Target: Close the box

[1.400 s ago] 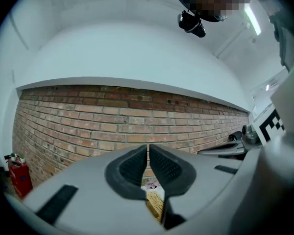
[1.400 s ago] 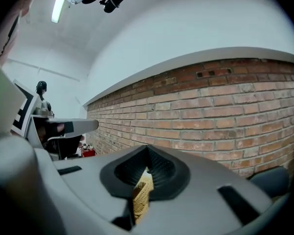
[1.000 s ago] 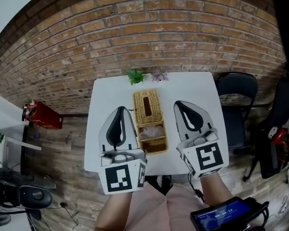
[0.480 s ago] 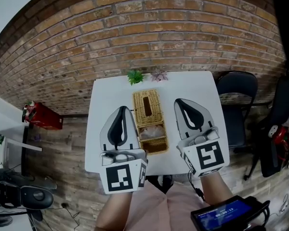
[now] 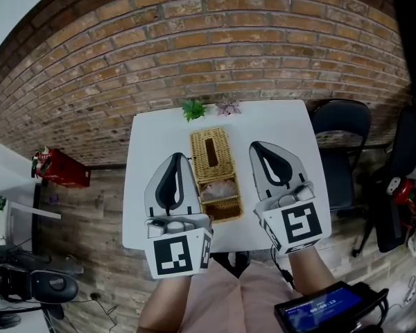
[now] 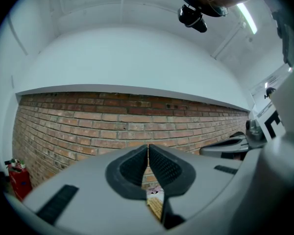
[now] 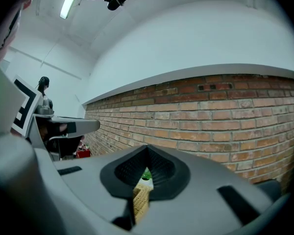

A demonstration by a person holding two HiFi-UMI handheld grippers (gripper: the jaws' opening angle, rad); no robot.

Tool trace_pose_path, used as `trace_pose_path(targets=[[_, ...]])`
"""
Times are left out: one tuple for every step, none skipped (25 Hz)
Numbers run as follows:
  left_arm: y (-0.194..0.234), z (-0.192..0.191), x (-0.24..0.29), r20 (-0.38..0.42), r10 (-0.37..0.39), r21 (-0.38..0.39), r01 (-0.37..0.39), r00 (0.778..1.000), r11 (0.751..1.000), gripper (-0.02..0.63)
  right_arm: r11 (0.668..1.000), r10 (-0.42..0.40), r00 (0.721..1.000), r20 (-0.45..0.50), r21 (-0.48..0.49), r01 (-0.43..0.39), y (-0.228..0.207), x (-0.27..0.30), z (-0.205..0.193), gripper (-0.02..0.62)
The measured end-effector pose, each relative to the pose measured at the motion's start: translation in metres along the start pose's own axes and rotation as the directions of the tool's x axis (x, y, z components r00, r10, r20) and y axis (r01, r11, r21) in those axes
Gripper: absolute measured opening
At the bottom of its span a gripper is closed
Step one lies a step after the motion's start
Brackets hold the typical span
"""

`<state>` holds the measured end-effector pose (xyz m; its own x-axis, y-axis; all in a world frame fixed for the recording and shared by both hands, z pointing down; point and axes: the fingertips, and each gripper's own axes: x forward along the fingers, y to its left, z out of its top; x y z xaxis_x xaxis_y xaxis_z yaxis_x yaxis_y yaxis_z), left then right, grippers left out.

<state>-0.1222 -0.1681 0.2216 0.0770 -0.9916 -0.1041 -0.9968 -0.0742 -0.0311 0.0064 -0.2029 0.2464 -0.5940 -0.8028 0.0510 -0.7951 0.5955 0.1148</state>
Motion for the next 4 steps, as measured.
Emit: trace_pose_path(targets=[[0.0, -0.0002, 0.0001, 0.0, 0.0, 0.0, 0.0, 1.0, 1.0, 0.016, 1.0, 0.0, 1.0, 0.0, 0.0, 0.0, 0.0, 0.0003, -0.0003, -0.002], [0.0002, -0.0004, 0.0002, 0.0, 0.0, 0.0, 0.0, 1.0, 1.0, 0.015, 1.0, 0.0, 1.0, 0.0, 0.0, 0.0, 0.0, 0.0005, -0.0007, -0.002], [0.0005, -0.0005, 0.0003, 0.001, 0.0, 0.0, 0.0, 1.0, 1.0, 0.016, 1.0, 0.0, 1.0, -0.001, 0.0, 0.0, 0.0001, 0.0008, -0.001, -0.002], [0.0008, -0.0006, 0.0004, 0.001, 0.0, 0.001, 0.0, 1.0, 1.0, 0.015, 1.0, 0.0, 1.0, -0.001, 0.0, 0.0, 0.0001, 0.0011, -0.0014, -0.002]])
